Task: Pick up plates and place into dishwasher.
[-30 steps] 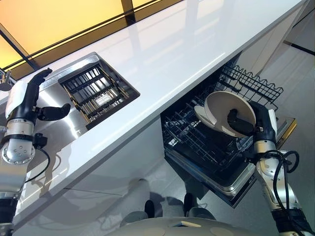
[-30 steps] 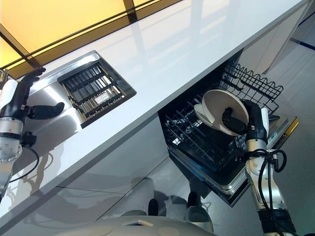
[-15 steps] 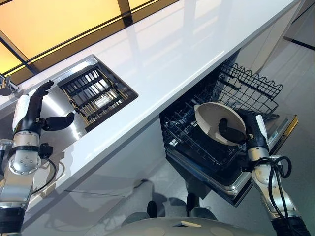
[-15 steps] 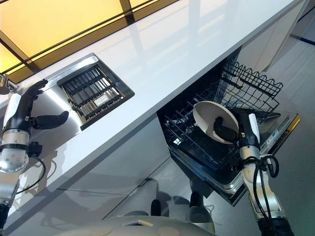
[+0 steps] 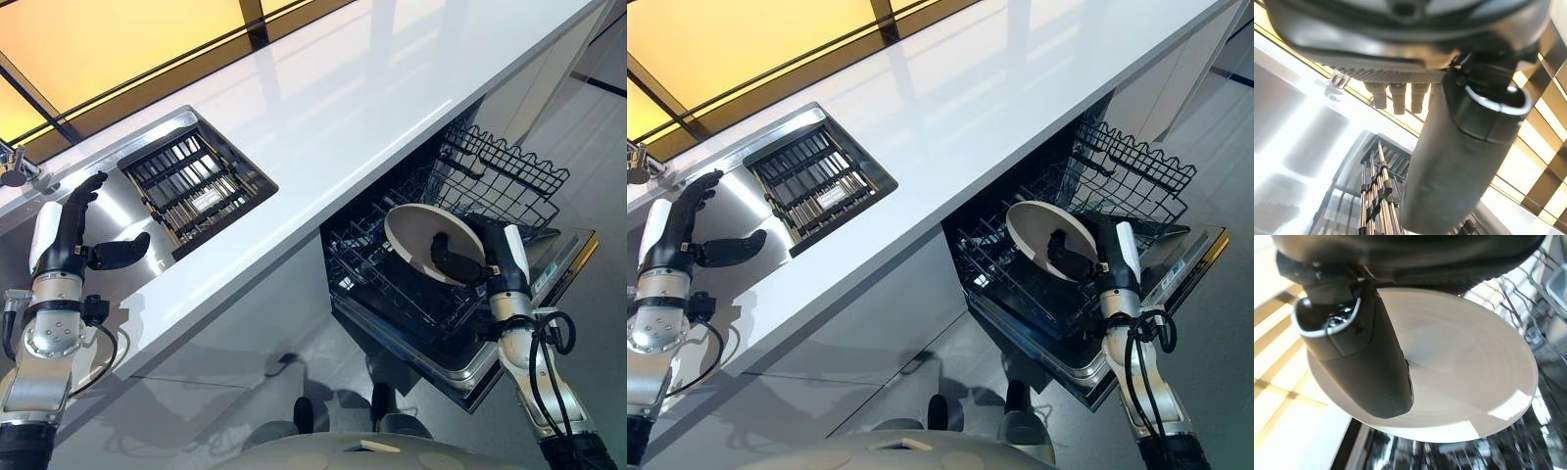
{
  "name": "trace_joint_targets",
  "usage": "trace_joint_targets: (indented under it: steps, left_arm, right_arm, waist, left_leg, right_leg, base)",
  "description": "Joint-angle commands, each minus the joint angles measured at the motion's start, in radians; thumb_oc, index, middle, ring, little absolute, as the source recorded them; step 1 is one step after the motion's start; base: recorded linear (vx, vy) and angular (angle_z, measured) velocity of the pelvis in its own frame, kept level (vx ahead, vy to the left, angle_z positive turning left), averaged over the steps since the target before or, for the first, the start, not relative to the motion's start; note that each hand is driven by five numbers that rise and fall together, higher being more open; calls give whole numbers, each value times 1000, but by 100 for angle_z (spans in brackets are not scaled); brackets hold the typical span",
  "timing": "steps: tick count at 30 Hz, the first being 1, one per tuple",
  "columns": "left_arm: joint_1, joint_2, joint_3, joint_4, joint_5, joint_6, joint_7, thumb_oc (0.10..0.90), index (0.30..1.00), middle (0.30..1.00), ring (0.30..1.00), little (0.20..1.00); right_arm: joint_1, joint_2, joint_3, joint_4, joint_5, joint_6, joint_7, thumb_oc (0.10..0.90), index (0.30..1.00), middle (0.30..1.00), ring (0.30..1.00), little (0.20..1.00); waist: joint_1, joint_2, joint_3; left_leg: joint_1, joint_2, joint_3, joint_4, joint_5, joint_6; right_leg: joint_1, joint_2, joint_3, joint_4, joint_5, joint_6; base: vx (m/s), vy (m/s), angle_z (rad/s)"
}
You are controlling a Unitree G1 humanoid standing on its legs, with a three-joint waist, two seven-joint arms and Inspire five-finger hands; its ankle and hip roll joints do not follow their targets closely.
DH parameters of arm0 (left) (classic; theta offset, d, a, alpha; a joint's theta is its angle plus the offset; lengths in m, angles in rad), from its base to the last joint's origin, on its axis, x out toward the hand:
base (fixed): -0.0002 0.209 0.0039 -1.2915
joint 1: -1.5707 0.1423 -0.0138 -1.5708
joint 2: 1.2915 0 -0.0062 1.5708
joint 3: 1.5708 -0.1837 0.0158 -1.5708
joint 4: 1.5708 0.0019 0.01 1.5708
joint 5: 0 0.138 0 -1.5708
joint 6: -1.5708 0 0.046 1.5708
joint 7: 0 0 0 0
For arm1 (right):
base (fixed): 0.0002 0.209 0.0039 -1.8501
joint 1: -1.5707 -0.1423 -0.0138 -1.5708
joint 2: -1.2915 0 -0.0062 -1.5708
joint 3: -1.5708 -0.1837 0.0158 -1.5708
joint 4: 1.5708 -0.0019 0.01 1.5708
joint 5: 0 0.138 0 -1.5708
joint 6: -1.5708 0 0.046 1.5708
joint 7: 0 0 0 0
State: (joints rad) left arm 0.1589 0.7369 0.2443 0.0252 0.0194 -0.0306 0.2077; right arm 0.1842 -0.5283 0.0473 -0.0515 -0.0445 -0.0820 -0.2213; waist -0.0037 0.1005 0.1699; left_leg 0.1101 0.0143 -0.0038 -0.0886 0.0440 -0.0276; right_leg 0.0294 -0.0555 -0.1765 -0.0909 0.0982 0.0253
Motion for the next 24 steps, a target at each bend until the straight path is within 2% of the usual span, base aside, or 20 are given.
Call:
trace_joint_targets:
  steps: [1, 16, 24]
  left_arm:
    - [-59, 81, 78, -9, -23, -83, 57, 800, 900, 900, 900, 900]
    - [-65, 101, 60, -12, -39, -73, 46, 800, 900, 900, 900, 900]
    - [-79, 97, 36, -11, -32, -70, 37, 800, 900, 900, 900, 900]
  right_arm:
    - [-59, -50, 20, -96, -45, -44, 2, 100, 300, 300, 300, 200]
    - [-50, -67, 96, -73, -109, 74, -13, 100, 300, 300, 300, 200]
    - [-70, -72, 134, -87, -93, 66, -7, 100, 300, 300, 300, 200]
  waist:
    - [-11, -18, -54]
    - [-6, -13, -43]
    - [0, -10, -38]
  left_leg:
    - [-12, -104, 45, 14, -86, 40]
    - [-19, -106, 30, 15, -80, 37]
    - [-21, -106, 24, 22, -80, 34]
  right_leg:
    - [44, 32, -40, 125, -216, 47]
    - [38, 31, -42, 140, -224, 44]
    - [40, 29, -48, 147, -229, 42]
  base:
    - [0, 0, 0]
    - [1, -3, 1]
    - [1, -3, 3]
